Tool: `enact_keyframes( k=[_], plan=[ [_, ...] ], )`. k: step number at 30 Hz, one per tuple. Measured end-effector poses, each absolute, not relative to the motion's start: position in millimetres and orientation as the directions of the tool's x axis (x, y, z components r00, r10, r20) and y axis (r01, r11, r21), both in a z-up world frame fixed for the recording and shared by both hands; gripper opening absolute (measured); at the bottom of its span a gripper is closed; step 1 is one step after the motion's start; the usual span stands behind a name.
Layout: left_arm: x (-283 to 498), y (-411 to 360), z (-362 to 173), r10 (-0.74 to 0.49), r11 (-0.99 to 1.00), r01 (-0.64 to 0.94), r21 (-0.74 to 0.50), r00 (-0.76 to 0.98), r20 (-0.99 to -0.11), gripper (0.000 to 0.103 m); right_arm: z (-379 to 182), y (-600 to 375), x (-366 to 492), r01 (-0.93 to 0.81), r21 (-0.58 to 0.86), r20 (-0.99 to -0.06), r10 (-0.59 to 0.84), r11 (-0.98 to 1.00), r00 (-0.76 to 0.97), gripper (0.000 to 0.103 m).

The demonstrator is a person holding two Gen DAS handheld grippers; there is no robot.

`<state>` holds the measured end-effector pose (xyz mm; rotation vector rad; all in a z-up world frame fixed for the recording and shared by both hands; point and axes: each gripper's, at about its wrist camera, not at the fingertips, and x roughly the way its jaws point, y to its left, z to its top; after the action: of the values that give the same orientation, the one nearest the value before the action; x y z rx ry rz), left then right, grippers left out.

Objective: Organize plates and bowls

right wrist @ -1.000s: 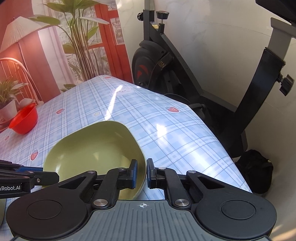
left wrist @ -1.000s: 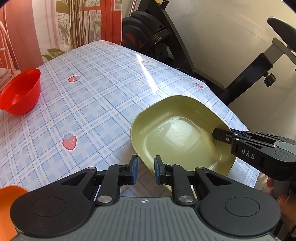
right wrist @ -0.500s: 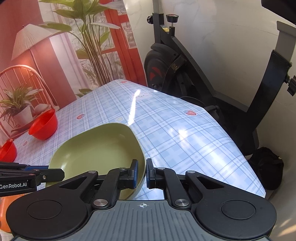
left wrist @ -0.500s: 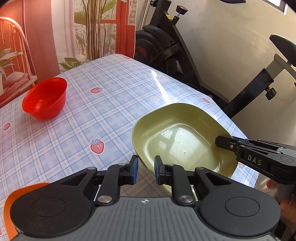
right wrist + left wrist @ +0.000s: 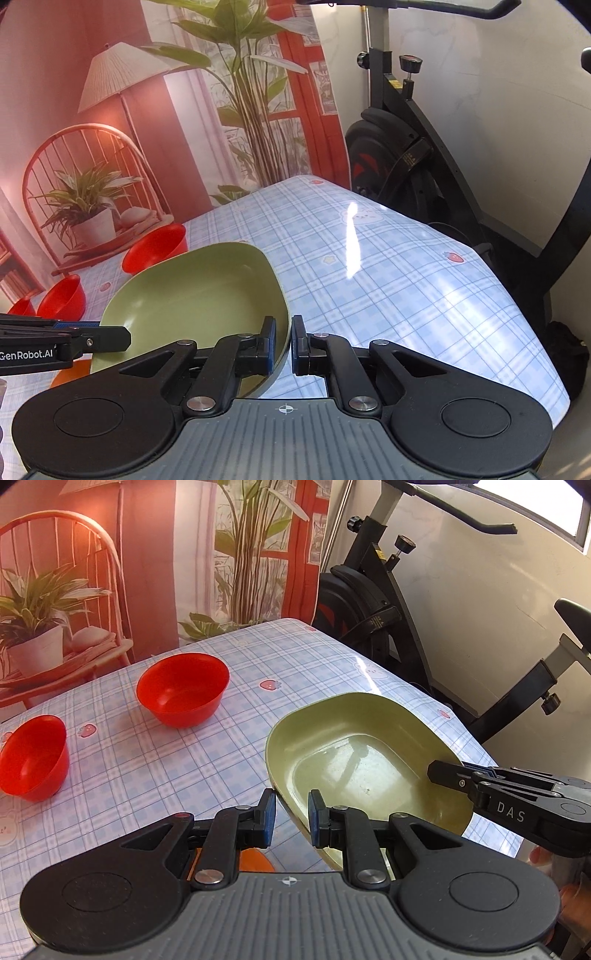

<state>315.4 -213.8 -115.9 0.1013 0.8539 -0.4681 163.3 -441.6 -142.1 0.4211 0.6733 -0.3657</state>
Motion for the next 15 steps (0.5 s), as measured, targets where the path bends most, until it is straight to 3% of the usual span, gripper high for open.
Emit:
enact_keyframes(
  k=[15],
  plan=[
    [304, -142, -109, -0.295, 0.928, 0.366, -0.077, 0.588, -0.753, 0.020, -133, -364, 186, 0.302, 0.274, -0.697, -0.027, 0.913, 0.716, 0.008]
  ],
)
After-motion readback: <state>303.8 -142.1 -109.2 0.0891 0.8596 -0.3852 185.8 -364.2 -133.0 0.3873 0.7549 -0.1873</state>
